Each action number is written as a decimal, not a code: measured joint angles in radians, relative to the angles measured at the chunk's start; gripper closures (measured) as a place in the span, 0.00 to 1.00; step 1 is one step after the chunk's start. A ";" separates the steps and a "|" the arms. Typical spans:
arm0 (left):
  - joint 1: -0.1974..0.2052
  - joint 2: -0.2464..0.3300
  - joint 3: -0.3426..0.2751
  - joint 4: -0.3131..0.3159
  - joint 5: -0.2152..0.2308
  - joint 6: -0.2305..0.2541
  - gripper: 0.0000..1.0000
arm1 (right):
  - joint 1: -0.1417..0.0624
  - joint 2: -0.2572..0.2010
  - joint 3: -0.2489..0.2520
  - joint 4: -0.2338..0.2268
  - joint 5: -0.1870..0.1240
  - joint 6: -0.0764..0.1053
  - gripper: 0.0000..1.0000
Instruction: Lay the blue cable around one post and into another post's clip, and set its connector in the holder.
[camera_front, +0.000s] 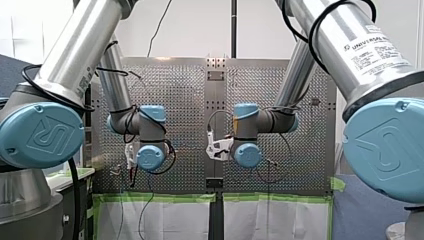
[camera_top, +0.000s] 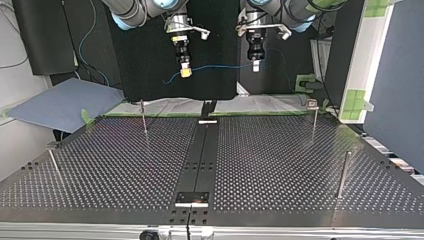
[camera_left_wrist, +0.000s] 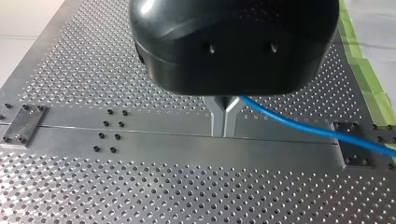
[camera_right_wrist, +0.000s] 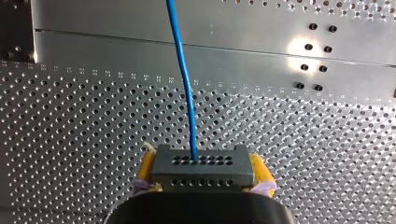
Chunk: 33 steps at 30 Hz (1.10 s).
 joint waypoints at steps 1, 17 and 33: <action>0.000 0.000 0.000 0.000 0.000 0.000 0.98 | 0.000 0.000 0.000 0.000 0.000 0.000 1.00; 0.000 -0.001 0.001 0.000 0.000 -0.001 0.98 | 0.000 0.000 0.000 0.000 0.000 0.000 1.00; -0.002 -0.062 0.008 0.011 0.017 -0.005 0.98 | 0.001 -0.002 0.001 0.003 0.001 0.000 1.00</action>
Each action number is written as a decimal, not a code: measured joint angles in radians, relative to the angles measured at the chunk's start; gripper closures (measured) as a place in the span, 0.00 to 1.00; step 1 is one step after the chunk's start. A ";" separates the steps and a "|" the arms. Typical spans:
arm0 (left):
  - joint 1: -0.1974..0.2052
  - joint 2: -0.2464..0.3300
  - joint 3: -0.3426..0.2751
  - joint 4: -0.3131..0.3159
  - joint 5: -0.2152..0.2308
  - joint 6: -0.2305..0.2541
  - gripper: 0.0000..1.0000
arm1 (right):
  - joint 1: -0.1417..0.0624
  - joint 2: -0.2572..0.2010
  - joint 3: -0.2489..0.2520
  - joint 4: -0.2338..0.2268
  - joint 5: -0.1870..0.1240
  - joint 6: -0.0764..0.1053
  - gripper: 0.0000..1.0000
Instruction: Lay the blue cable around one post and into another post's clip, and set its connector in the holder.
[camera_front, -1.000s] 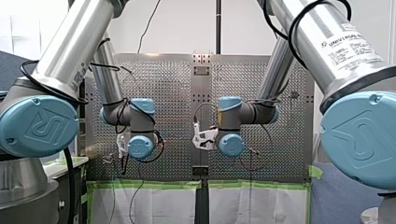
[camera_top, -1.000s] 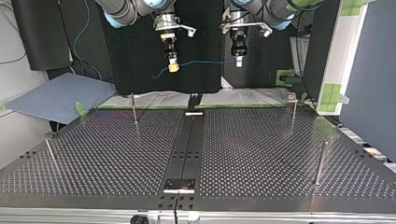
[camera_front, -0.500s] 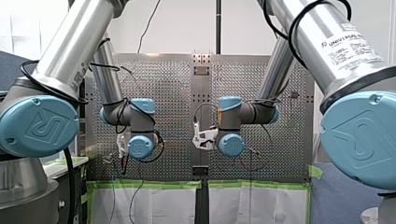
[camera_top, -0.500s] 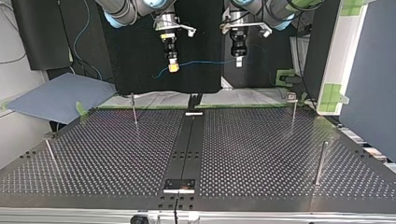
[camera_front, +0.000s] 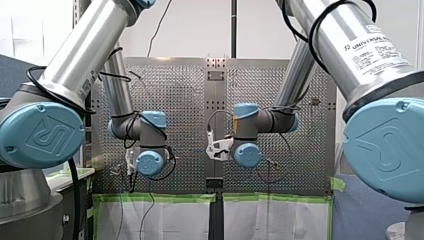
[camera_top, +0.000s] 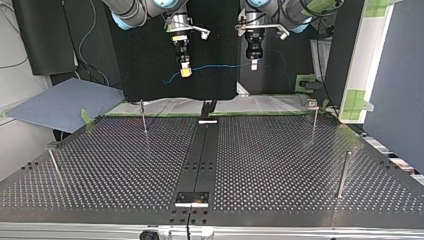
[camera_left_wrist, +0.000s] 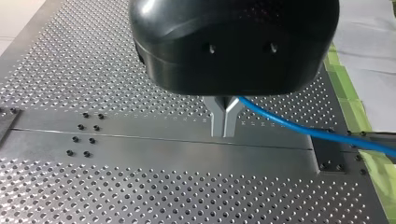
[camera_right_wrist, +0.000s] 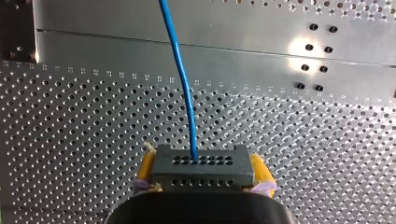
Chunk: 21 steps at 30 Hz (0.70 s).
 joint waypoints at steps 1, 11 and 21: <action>0.000 0.000 0.000 0.000 0.000 0.000 0.98 | 0.000 0.000 0.000 0.000 0.000 0.000 1.00; 0.000 0.000 0.000 0.000 0.000 0.000 0.98 | 0.003 0.003 0.004 0.003 -0.003 0.003 1.00; 0.000 -0.001 0.000 0.000 0.000 0.000 0.98 | 0.011 0.062 0.073 0.053 -0.033 0.051 1.00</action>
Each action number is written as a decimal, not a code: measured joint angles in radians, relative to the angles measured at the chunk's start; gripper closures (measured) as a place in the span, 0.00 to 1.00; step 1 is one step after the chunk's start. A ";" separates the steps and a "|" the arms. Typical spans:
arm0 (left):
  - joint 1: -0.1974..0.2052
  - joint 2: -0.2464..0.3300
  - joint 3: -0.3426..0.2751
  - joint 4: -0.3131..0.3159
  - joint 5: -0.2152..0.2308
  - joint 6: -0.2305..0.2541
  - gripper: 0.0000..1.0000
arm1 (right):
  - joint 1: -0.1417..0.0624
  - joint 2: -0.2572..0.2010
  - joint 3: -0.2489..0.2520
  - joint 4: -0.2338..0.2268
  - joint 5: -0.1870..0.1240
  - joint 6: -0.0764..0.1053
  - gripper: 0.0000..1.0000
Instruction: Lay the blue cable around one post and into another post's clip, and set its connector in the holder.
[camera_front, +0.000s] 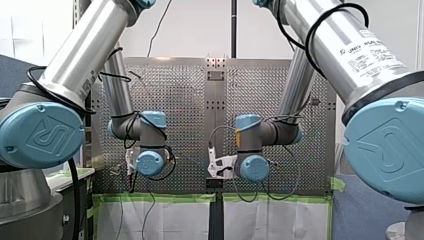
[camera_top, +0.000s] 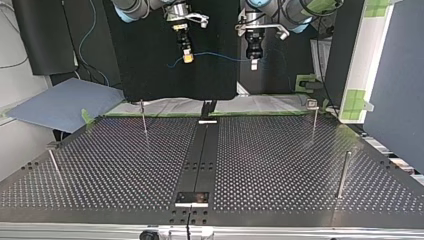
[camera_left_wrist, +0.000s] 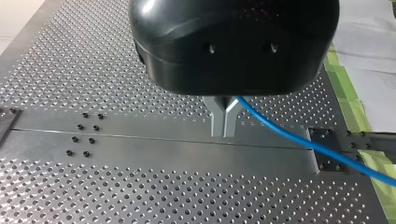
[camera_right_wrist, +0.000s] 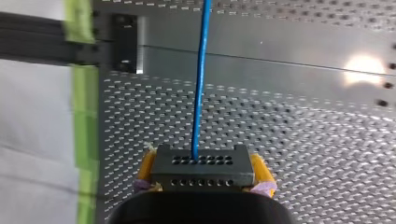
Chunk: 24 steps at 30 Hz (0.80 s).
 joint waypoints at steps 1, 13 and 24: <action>0.000 0.000 0.000 0.000 0.000 0.000 0.98 | 0.000 0.002 0.004 0.001 0.000 0.001 1.00; 0.000 0.000 0.000 0.000 0.000 0.000 0.98 | 0.000 0.005 0.013 0.003 -0.001 0.002 1.00; -0.040 0.067 -0.012 -0.060 -0.066 -0.004 0.96 | -0.003 0.062 0.061 -0.054 0.044 0.035 1.00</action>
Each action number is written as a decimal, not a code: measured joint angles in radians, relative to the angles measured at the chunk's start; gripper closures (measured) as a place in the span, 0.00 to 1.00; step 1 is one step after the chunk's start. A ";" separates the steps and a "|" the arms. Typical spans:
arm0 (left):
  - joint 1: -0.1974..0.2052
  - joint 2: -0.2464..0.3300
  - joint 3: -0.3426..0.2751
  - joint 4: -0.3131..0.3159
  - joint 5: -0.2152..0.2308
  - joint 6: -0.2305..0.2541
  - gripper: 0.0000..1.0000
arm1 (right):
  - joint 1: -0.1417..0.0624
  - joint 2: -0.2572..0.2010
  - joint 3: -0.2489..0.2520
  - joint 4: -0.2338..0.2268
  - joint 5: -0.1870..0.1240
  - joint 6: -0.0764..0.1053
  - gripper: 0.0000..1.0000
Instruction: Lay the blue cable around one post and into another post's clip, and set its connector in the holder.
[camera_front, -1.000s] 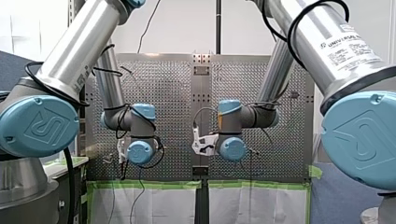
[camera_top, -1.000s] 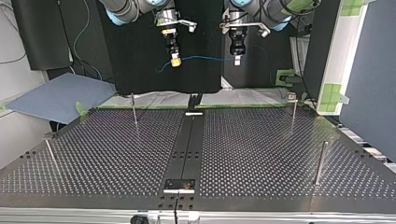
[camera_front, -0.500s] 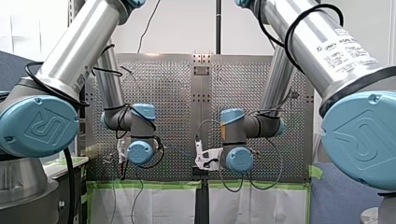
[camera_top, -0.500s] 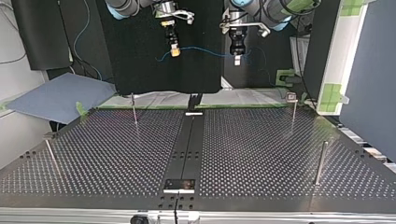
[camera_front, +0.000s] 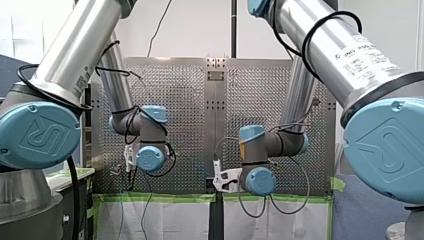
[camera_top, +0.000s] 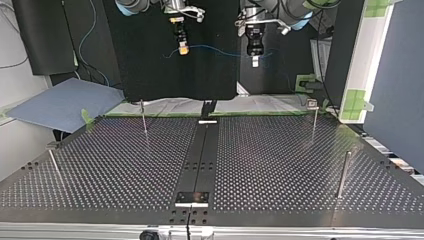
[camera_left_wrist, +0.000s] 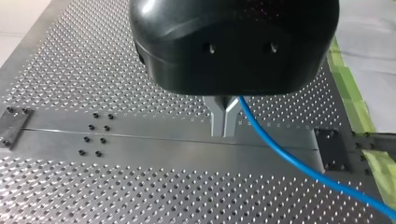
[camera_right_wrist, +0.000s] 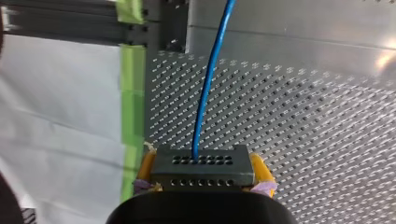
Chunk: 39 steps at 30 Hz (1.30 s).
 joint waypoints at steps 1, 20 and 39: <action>-0.001 0.008 0.000 -0.008 -0.005 0.002 0.96 | -0.002 0.007 0.006 -0.007 0.000 0.007 1.00; 0.002 0.175 0.000 -0.071 -0.020 0.030 0.96 | -0.141 0.162 0.148 -0.162 -0.114 0.037 1.00; 0.007 0.220 -0.001 -0.080 -0.040 0.030 0.93 | -0.083 0.174 -0.006 -0.035 -0.008 -0.052 1.00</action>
